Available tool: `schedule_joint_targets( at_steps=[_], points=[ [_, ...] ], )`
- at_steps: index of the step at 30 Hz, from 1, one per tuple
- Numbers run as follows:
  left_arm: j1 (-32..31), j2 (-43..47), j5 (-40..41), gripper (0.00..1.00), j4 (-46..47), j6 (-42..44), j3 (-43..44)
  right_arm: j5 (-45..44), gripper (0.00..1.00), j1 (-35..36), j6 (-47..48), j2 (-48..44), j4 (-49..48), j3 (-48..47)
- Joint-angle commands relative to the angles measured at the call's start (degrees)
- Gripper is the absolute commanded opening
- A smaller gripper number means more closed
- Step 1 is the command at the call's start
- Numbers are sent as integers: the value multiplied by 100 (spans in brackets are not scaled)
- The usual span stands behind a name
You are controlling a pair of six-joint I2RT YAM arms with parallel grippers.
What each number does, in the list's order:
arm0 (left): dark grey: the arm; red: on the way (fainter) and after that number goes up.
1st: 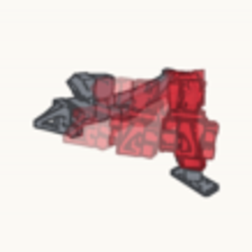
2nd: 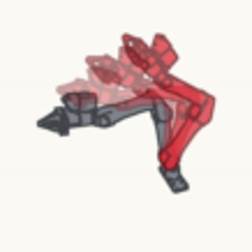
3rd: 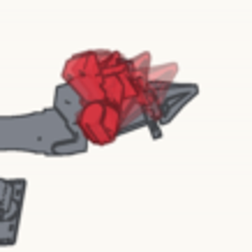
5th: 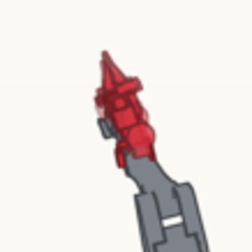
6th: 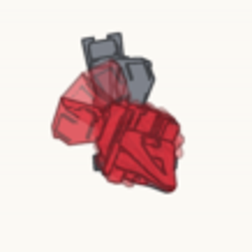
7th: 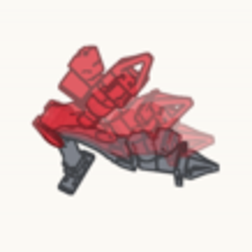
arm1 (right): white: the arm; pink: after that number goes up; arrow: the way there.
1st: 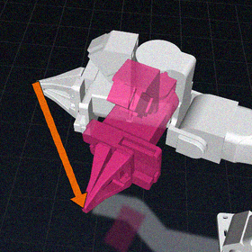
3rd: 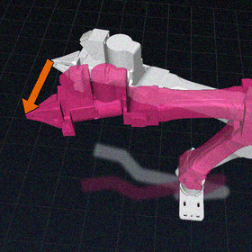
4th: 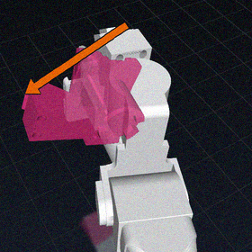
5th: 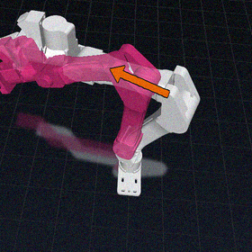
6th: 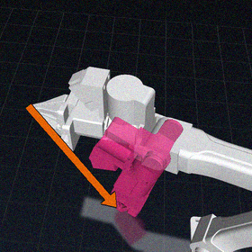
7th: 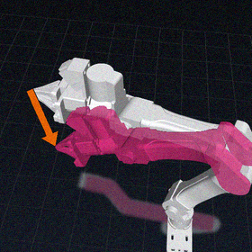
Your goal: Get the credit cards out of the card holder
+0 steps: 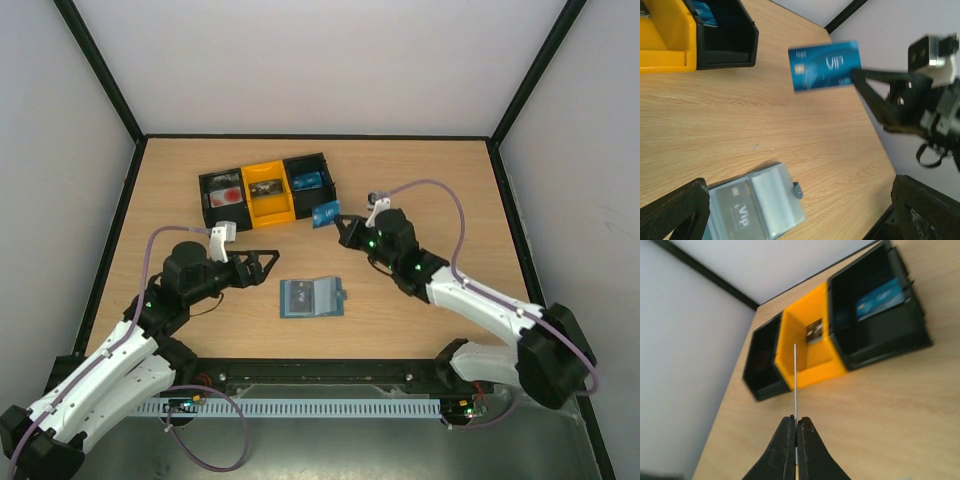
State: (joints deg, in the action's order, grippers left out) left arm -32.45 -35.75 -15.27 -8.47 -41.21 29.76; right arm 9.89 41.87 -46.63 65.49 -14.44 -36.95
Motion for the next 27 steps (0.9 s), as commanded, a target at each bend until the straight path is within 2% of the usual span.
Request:
schedule_joint_targets(
  at_steps=[1, 10, 27],
  points=[
    [32, -112, 135, 100, -234, 376, 47, -57, 2, -542, 518, 824, 246, -771],
    [37, -143, 301, 100, -402, 611, 6, -104, 2, -952, 934, 2877, 428, -2393],
    [53, 3, 439, 100, -460, 496, -41, -369, 2, -961, 1229, 5542, 995, -5157]
  ],
)
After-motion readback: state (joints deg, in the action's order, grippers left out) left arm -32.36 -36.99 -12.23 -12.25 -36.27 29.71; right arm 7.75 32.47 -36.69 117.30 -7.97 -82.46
